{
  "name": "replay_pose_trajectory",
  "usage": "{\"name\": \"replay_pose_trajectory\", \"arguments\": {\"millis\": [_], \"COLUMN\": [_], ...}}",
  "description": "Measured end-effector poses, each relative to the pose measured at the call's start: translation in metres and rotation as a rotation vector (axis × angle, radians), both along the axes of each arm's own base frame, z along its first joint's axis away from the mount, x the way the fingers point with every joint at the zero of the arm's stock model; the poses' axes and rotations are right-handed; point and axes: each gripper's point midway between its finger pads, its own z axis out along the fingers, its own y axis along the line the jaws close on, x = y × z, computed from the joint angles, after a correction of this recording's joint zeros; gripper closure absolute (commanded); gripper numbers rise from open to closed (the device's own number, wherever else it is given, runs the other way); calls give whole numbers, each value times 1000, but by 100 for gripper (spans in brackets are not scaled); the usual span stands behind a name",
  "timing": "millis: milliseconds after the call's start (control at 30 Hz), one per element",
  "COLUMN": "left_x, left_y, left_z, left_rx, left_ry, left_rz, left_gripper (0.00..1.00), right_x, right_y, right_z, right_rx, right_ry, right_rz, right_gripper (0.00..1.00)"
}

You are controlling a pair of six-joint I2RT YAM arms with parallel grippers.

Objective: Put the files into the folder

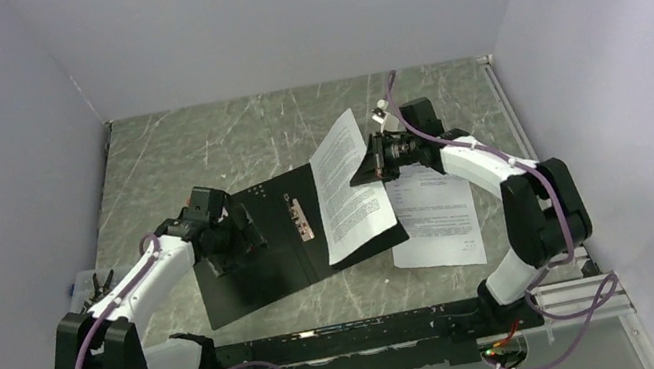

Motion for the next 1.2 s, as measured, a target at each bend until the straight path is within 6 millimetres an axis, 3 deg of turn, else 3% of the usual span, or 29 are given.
{"name": "replay_pose_trajectory", "arguments": {"millis": [233,467,1200], "left_x": [4,1,3], "left_y": [3,3,1], "left_z": [-11,-21,-19], "left_rx": [-12,-23,-51], "left_ry": [23,49,43], "left_rz": [16,3,-7], "left_gripper": [13,13,14], "right_x": [3,5,10], "right_y": [10,17,23], "right_z": [-15,-7,-16], "right_rx": [54,124,160], "right_ry": [53,52,87], "right_rz": [40,71,74], "right_gripper": [100,100,100]}}
